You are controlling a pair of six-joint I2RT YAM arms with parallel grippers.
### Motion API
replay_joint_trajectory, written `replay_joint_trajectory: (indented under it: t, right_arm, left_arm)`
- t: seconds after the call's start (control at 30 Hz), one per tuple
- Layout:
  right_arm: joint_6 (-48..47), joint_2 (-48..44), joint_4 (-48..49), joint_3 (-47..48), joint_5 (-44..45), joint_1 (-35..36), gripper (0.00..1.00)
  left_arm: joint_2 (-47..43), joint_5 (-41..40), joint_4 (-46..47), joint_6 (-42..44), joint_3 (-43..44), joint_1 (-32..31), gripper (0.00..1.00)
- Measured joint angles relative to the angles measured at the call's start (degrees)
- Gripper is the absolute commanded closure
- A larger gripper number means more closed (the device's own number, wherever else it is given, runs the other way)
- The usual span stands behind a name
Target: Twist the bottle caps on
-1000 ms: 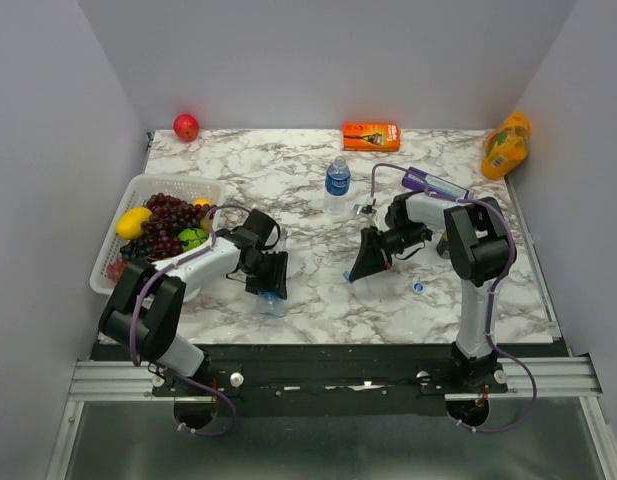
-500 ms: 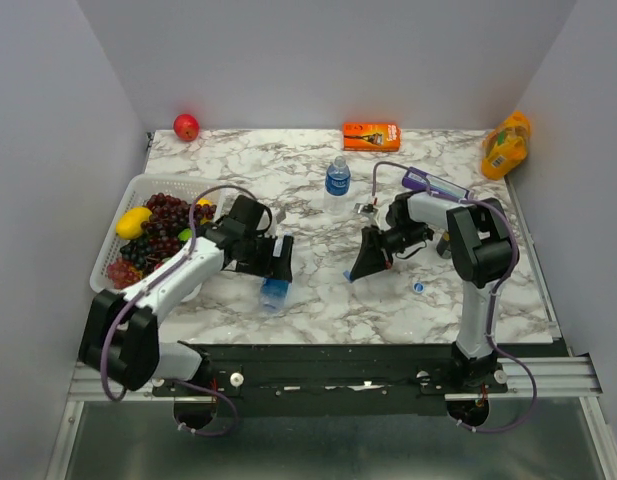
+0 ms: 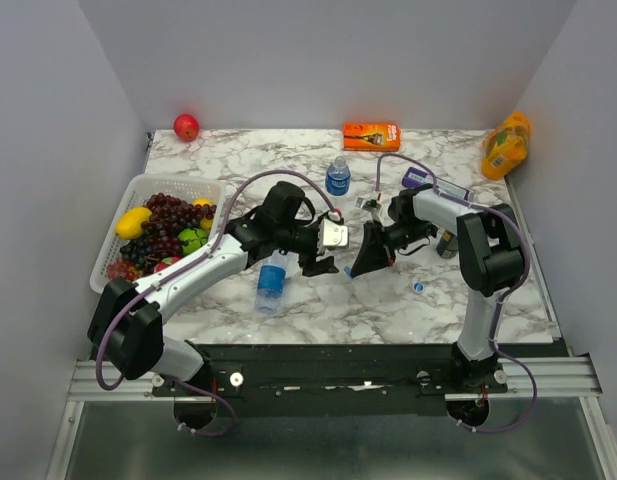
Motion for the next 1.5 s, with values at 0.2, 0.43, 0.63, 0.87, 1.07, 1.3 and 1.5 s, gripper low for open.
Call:
replay_joint_trajectory:
  t: [0.2,0.43,0.63,0.87,1.07,1.3,1.5]
  right_arm:
    - [-0.02,-2.62,-0.02,0.00,-0.02,0.00,0.94]
    - [0.00,-2.67,0.00,0.00,-0.02,0.00,0.94]
    - [0.22,-2.71,0.00,0.00,-0.02,0.02,0.94]
    - [1.03,-2.71,0.07,0.04,0.26,0.20,0.94]
    - [1.25,-2.71,0.17,0.13,1.22,0.20,0.94]
    - [1.53,-2.71,0.55,0.44,2.43,0.20,0.94]
    - [1.73,-2.71,1.18,0.66,2.86,0.09,0.94]
  left_arm:
    - [0.68,2.27,-2.19,12.11,0.00,-3.41,0.27]
    - [0.70,2.75,-1.95,18.05,-1.38,-6.69,0.37]
    - [1.05,2.73,-1.68,21.33,-1.66,-6.91,0.43]
    - [2.16,2.71,-0.46,25.20,-2.21,-6.91,0.48]
    - [2.93,2.71,-0.13,29.16,-2.21,-6.82,0.56]
    - [2.97,2.67,3.15,31.28,-4.28,-6.64,0.57]
    - [3.15,2.08,7.19,27.23,-5.49,-6.32,0.54]
